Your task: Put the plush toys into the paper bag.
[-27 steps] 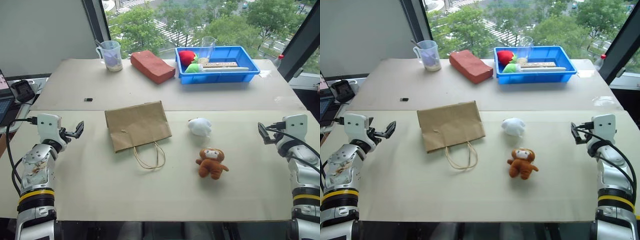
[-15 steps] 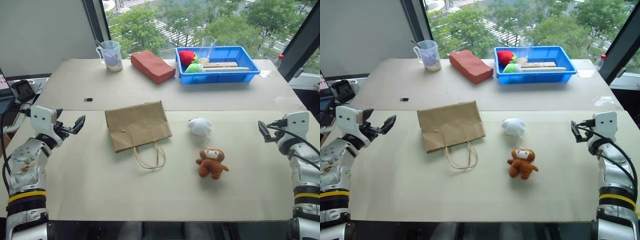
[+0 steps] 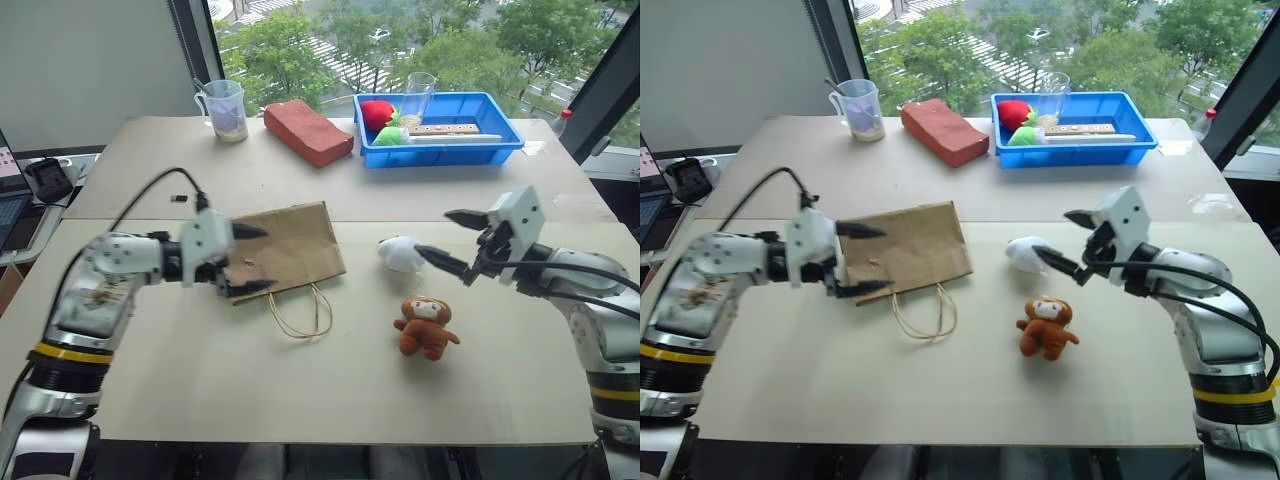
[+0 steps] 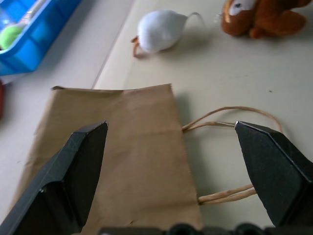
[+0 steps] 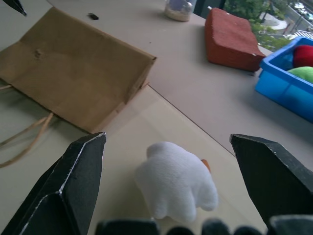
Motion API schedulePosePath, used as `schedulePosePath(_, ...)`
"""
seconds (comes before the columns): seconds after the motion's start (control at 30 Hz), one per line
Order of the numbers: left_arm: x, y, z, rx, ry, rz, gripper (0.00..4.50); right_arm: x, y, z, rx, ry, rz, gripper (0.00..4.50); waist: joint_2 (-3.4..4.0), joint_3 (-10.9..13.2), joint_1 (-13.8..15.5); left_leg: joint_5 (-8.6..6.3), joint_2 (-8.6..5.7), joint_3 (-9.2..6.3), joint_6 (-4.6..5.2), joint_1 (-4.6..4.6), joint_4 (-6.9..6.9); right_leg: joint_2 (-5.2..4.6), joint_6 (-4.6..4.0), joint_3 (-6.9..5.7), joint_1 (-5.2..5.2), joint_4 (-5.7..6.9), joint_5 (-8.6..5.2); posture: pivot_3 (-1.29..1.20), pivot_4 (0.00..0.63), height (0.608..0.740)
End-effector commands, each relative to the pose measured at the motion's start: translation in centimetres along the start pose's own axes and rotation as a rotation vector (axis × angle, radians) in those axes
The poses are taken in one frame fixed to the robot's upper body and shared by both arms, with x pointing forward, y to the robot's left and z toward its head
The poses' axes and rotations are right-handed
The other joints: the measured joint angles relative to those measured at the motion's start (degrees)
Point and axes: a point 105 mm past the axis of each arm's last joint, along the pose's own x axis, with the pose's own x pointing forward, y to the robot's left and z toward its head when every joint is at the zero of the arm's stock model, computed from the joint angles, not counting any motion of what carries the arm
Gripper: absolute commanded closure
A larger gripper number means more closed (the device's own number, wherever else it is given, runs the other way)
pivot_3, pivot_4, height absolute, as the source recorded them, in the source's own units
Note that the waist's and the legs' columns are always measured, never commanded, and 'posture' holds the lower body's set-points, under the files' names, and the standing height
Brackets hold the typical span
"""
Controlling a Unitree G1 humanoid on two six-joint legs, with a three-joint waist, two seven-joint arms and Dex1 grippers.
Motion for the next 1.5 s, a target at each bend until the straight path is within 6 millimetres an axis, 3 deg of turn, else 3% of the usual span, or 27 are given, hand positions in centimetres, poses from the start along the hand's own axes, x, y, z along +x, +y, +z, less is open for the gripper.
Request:
schedulePosePath(0.03, 0.6, -0.5, -0.1, 0.107, 0.018, -0.070, 0.07, -0.2, 2.2, 1.9, -0.032, -0.018, 0.107, 0.00, 0.00, 0.00, 0.01, 0.00, 0.01, 0.00, 0.00, 0.00, 0.00, 0.00, 0.00, 0.00, -0.02, 0.01, 0.00, 0.00, 0.150, 0.740)
schedulePosePath(0.3, 2.0, -1.1, -1.6, 0.180, 0.038, -0.154, 0.07, 0.1, 4.7, 3.1, -0.033, -0.017, 0.205, 0.00, -0.01, 0.01, 0.25, 0.00, 0.00, -0.01, 0.00, 0.00, 0.03, 0.01, 0.00, -0.01, -0.01, 0.01, -0.01, 0.00, 0.150, 0.740)
schedulePosePath(1.17, 4.8, -2.4, -4.1, 0.201, 0.124, -0.236, 0.07, -0.1, 4.4, 2.8, -0.026, 0.004, 0.168, 0.00, -0.01, 0.00, 1.12, 0.00, 0.00, -0.01, 0.01, 0.02, 0.20, 0.01, 0.01, -0.01, 0.04, 0.07, -0.01, 0.00, 0.150, 0.740)
schedulePosePath(1.27, 4.9, -2.6, -4.3, 0.169, 0.121, -0.254, 0.87, 0.0, 4.3, 3.0, -0.025, 0.003, 0.162, 0.00, -0.01, 0.00, 1.41, 0.00, 0.00, -0.01, 0.00, 0.03, 0.24, 0.01, 0.01, -0.01, 0.05, 0.11, -0.01, 0.00, 0.150, 0.740)
schedulePosePath(1.5, 4.7, -3.1, -4.4, 0.095, 0.110, -0.302, 4.19, 0.0, 4.4, 3.5, -0.023, 0.000, 0.158, 0.00, -0.01, 0.01, 1.47, 0.00, 0.00, -0.01, 0.01, 0.02, 0.29, 0.01, 0.01, -0.01, 0.05, 0.14, -0.01, 0.00, 0.150, 0.740)
